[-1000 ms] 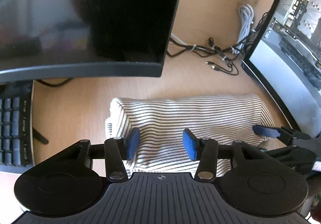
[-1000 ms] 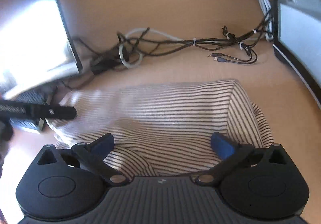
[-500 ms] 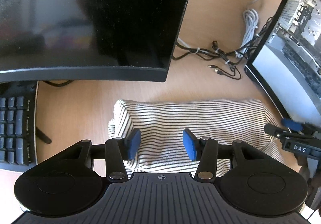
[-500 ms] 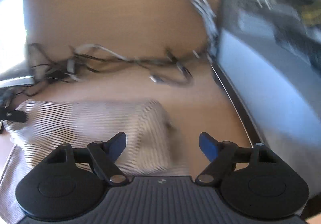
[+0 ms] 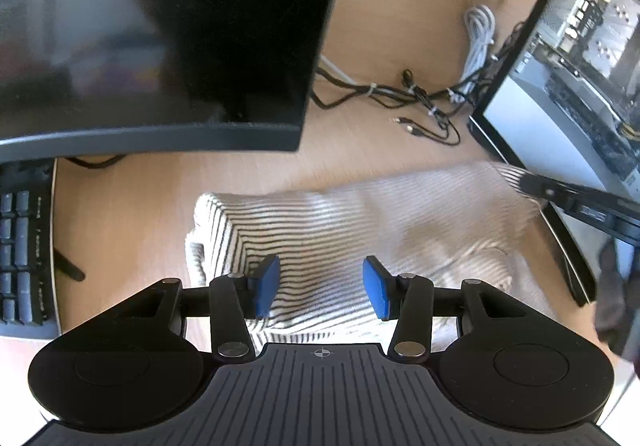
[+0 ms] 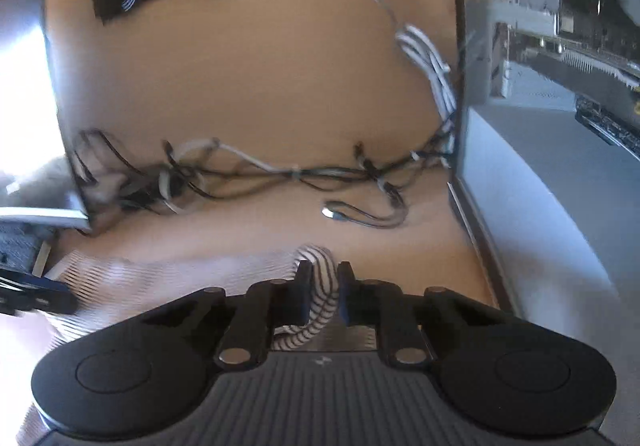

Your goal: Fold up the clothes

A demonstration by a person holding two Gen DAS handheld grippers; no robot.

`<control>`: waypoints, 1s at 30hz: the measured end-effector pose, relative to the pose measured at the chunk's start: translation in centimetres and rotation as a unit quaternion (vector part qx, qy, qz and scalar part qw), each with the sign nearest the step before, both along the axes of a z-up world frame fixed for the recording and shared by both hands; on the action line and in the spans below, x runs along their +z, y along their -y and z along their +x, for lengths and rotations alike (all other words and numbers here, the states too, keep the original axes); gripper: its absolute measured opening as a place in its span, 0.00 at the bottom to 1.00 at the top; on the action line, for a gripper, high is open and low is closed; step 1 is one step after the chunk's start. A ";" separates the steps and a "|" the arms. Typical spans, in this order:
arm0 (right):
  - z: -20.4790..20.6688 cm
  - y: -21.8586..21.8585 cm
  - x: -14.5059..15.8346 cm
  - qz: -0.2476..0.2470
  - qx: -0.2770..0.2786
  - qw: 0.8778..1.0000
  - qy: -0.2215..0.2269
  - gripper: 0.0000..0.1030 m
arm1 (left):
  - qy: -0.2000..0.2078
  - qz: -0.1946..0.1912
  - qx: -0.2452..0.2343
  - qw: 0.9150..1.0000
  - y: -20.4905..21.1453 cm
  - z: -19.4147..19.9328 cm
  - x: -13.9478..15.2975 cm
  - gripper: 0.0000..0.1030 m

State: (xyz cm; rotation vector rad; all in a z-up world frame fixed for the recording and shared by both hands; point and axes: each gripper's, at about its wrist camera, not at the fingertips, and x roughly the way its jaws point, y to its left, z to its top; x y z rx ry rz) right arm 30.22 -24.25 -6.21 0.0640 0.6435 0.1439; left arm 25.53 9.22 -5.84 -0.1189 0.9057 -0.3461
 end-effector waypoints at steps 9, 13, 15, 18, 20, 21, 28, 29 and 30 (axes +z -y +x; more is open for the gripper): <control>0.4 -0.8 -3.7 -0.059 -0.014 0.998 -0.029 0.20 | 0.039 -0.015 0.047 0.998 -2.9 -1.6 2.9 0.46; -0.8 -0.6 -1.0 -0.045 -0.013 0.999 0.003 0.23 | 0.072 -0.038 0.040 0.996 -2.8 -1.3 4.5 0.45; -1.4 -0.7 0.1 -0.026 -0.010 0.999 0.026 0.24 | 0.067 -0.038 0.024 0.997 -1.6 -0.8 4.0 0.45; -1.5 -0.9 0.1 0.015 0.009 1.000 0.023 0.24 | 0.024 -0.010 0.006 1.000 0.0 0.2 1.5 0.45; -1.0 -1.1 -1.2 0.033 0.018 0.999 -0.007 0.25 | -0.022 0.006 0.010 1.000 0.3 0.7 -1.1 0.45; -0.7 -1.3 -2.4 0.026 0.017 0.999 -0.034 0.25 | -0.031 0.006 0.013 0.999 0.1 0.6 -1.7 0.43; -1.2 1.4 -1.3 0.066 0.003 0.998 -0.023 0.61 | 0.011 -0.030 0.061 0.998 -3.6 -2.3 1.1 0.62; -0.8 1.7 -1.3 0.074 -0.006 0.997 -0.023 0.67 | 0.005 -0.026 0.071 0.997 -3.8 -1.9 0.8 0.65; -0.1 1.8 -1.7 0.082 -0.012 0.996 -0.029 0.67 | -0.002 -0.022 0.081 0.996 -4.0 -1.6 0.4 0.67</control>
